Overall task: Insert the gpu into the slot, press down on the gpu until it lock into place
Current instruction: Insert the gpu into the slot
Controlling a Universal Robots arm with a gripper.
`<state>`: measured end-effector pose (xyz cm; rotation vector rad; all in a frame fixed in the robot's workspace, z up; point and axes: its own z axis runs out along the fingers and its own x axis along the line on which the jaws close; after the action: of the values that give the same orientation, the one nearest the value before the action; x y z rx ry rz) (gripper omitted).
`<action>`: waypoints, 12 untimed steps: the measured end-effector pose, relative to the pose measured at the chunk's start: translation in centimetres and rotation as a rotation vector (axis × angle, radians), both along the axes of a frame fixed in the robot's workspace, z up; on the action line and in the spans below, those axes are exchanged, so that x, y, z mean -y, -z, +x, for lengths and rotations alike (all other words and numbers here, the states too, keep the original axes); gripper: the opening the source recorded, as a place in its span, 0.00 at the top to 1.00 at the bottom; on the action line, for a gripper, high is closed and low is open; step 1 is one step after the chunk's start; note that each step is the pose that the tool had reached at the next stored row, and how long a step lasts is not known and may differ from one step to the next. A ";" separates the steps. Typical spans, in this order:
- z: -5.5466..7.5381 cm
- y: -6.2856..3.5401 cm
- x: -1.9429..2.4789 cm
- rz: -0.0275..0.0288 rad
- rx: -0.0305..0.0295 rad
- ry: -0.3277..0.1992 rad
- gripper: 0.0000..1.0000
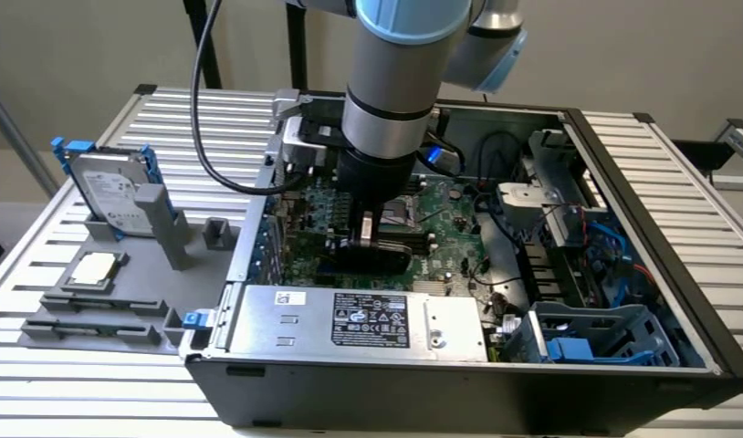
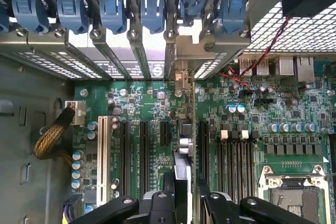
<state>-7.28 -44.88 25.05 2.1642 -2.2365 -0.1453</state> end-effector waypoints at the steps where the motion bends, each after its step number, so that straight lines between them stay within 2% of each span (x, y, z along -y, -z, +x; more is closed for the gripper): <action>1: 0.0 0.01 -0.01 0.0002 0.0001 0.000 0.74; 12: 0.0 0.03 -0.01 0.0005 0.0003 0.000 0.74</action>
<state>-7.28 -44.87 25.02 2.1646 -2.2369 -0.1455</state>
